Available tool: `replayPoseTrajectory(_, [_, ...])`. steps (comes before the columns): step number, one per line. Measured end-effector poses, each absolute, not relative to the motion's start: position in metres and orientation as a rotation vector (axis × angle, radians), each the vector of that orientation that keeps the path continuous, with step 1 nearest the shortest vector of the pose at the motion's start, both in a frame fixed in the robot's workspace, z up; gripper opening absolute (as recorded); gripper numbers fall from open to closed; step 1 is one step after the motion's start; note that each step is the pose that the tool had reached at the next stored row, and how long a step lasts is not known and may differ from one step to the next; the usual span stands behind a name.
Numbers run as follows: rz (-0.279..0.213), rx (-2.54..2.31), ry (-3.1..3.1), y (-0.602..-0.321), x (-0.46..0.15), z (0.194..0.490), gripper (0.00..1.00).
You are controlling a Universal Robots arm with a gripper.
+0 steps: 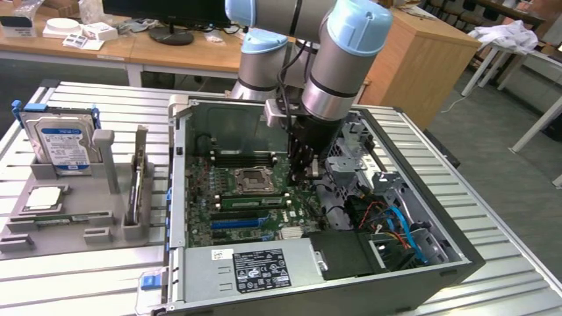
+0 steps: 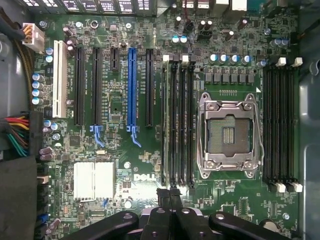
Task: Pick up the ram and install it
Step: 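Press down the ram until it locks into place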
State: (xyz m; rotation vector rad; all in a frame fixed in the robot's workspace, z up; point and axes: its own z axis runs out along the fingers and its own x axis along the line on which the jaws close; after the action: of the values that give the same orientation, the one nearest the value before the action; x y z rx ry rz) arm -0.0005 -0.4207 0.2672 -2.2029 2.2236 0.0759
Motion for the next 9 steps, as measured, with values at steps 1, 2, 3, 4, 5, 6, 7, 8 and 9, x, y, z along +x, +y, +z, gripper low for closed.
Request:
replayPoseTrajectory(1, [0.076, -2.203, 2.224, -0.4207, -0.0005, 0.2672, 0.11])
replayPoseTrajectory(2, [0.076, -2.203, 2.224, -0.4207, -0.0005, 0.2672, 0.11])
replayPoseTrajectory(3, [0.076, -2.203, 2.224, -0.4207, -0.0005, 0.2673, 0.11])
replayPoseTrajectory(4, [0.076, -2.203, 2.224, -0.4207, -0.0005, 0.2671, 0.11])
replayPoseTrajectory(5, [0.076, -2.203, 2.223, -0.4206, -0.0005, 0.2664, 0.11])
replayPoseTrajectory(6, [0.076, -2.203, 2.223, -0.4206, -0.0005, 0.2656, 0.11])
replayPoseTrajectory(7, [0.076, -2.203, 2.224, -0.4207, -0.0005, 0.2646, 0.11])
replayPoseTrajectory(8, [0.076, -2.203, 2.223, -0.4207, -0.0005, 0.2632, 0.11])
replayPoseTrajectory(9, [0.076, -2.203, 2.223, -0.4206, -0.0005, 0.2618, 0.11])
